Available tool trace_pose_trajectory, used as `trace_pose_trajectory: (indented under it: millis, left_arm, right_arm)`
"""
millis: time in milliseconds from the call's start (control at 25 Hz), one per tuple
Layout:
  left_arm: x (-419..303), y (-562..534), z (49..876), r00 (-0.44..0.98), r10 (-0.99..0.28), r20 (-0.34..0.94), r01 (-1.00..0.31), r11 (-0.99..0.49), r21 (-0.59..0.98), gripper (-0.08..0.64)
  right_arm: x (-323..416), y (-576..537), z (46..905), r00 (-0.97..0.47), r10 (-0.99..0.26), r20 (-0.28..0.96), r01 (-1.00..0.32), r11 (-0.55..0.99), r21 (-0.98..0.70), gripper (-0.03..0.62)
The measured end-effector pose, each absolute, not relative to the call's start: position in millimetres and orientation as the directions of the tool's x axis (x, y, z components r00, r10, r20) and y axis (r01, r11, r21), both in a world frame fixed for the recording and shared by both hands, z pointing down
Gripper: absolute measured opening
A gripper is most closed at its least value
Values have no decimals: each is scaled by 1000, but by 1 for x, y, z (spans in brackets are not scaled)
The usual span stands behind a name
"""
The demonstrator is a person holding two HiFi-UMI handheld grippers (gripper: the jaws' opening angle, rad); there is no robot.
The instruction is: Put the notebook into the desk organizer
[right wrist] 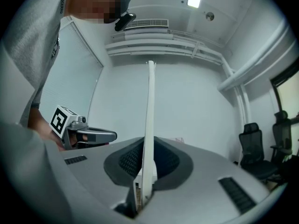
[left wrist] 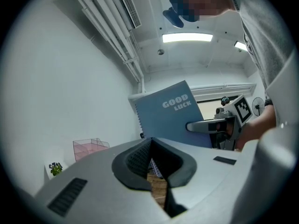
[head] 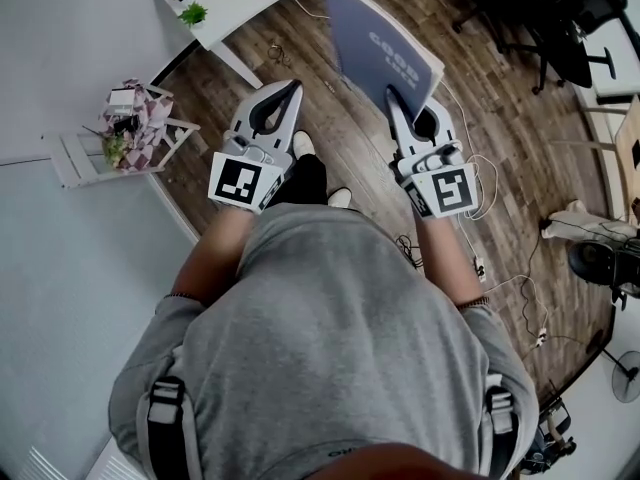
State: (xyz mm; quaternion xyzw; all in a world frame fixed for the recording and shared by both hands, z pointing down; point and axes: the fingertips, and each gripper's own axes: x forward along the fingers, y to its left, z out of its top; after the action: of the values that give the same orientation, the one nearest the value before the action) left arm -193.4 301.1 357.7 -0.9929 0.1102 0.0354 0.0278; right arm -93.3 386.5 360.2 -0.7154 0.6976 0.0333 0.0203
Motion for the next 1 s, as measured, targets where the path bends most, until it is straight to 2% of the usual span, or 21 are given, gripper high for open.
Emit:
trace_pose_trajectory:
  millis: [200, 400, 1000]
  left_arm:
    - [-170, 276, 355, 974, -205, -94, -209, -977, -46, 18]
    - [-147, 238, 353, 976, -200, -87, -205, -978, -49, 18]
    - [-109, 108, 347, 974, -199, -107, -203, -978, -35, 18]
  right_arm:
    - [-74, 366, 368, 12, -999, -41, -999, -14, 39, 38]
    - [-57, 320, 349, 13, -997, -79, -1000, -15, 24, 38]
    - [-19, 192, 351, -2, -999, -42, -1000, 1, 18, 38]
